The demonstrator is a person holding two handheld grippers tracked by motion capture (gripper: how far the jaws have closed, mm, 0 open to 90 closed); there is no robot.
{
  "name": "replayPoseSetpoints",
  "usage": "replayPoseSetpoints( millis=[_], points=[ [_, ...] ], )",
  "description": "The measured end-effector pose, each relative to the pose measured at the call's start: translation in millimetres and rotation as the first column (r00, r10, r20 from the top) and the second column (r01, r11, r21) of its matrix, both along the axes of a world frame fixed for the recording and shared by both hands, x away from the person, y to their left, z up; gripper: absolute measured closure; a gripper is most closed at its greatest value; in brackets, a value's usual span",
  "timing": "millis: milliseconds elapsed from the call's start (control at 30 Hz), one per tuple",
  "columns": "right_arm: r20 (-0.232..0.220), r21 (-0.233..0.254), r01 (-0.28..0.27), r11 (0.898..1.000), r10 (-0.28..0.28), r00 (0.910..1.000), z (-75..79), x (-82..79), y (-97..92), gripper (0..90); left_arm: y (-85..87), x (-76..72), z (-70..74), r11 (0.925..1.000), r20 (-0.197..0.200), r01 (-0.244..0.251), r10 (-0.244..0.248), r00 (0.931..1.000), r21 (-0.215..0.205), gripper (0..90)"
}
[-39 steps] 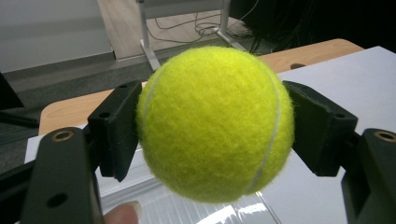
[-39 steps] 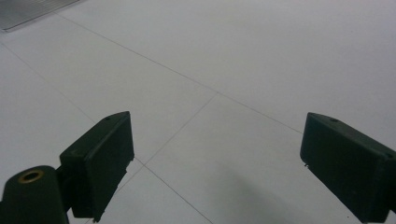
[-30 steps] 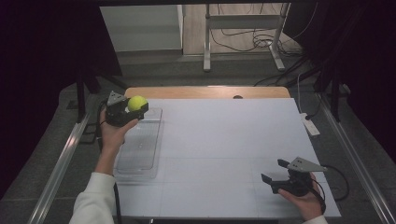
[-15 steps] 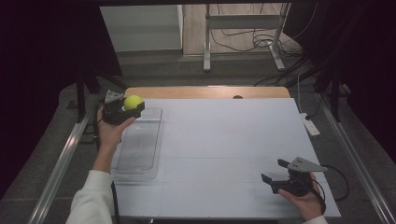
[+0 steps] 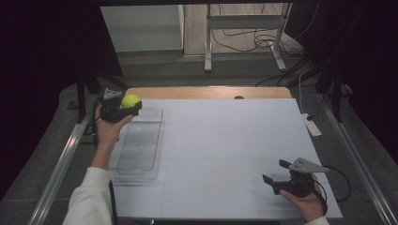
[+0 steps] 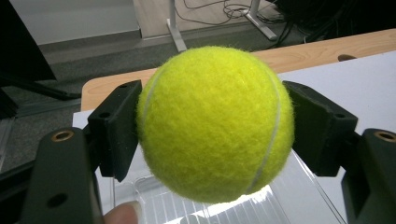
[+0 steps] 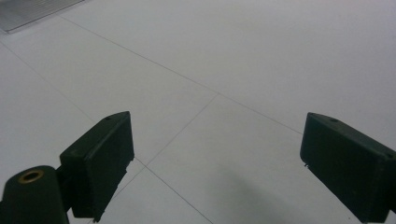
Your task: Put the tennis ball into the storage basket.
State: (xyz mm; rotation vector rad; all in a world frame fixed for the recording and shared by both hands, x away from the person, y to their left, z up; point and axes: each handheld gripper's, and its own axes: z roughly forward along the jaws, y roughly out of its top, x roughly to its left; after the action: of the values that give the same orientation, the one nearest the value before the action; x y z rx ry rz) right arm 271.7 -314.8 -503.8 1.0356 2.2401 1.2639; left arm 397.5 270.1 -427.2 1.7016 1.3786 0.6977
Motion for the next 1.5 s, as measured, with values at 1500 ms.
replayPoseSetpoints(
  millis=[1500],
  points=[
    [-0.001,0.002,-0.003,1.000,0.003,1.0000,-0.5,0.4,-0.3,10.0,8.9,20.8,-17.2,0.9974,-0.127,-0.031,0.039,0.9912,0.066,25.6]
  ],
)
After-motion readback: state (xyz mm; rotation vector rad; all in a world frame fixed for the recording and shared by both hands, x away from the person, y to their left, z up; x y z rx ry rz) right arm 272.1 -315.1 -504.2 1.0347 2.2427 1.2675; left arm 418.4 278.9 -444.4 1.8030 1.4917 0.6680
